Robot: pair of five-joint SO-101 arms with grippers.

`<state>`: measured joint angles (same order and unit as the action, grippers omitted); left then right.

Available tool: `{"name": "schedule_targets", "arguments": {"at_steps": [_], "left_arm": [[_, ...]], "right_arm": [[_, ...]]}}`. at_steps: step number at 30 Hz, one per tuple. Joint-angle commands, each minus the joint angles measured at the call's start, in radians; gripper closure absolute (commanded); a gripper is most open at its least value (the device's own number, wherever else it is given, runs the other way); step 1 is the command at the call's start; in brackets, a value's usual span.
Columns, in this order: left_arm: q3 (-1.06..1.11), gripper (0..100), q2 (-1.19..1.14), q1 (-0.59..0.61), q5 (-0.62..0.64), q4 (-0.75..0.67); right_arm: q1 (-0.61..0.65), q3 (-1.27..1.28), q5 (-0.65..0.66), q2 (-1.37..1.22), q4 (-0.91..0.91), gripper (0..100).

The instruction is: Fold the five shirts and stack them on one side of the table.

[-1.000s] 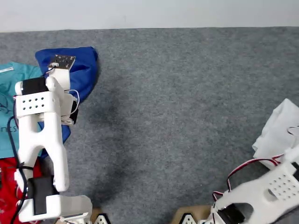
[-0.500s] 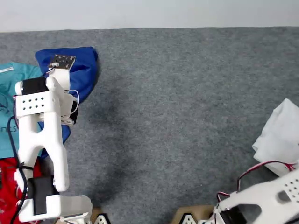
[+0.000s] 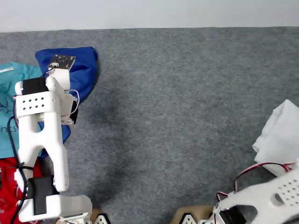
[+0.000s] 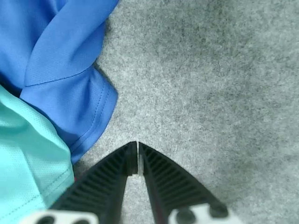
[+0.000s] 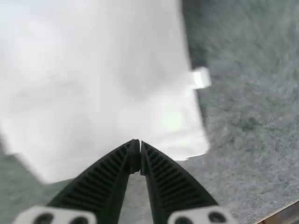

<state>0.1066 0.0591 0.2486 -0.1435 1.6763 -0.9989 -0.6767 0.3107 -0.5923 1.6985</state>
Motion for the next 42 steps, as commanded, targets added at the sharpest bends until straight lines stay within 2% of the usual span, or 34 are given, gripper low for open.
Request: {"name": "schedule_targets", "arguments": {"at_steps": [1,6,11,21,27,35,42], "left_arm": [[-0.031,99,0.046,-0.009,-0.008,-0.009],[-0.031,99,0.046,-0.009,-0.008,-0.009],[-0.031,99,0.046,-0.009,-0.005,-0.009],[-0.031,99,0.046,-0.009,-0.003,-0.009],[-0.031,99,0.046,-0.003,-0.006,-0.009],[-0.031,99,0.037,-0.009,-0.005,-0.017],[-0.031,99,0.037,-0.009,-0.006,-0.017]], "right_arm": [[0.096,-0.069,-0.015,0.145,0.042,98.7],[0.203,-0.063,-0.028,0.13,0.048,98.7],[0.282,-0.063,-0.132,-0.016,0.042,98.7],[0.476,-0.069,-0.213,-0.229,-0.033,98.7],[0.487,-0.103,-0.219,-0.145,0.015,98.7],[0.44,-0.101,-0.216,0.004,0.09,98.0],[0.429,-0.068,-0.216,0.013,0.09,82.2]]}}
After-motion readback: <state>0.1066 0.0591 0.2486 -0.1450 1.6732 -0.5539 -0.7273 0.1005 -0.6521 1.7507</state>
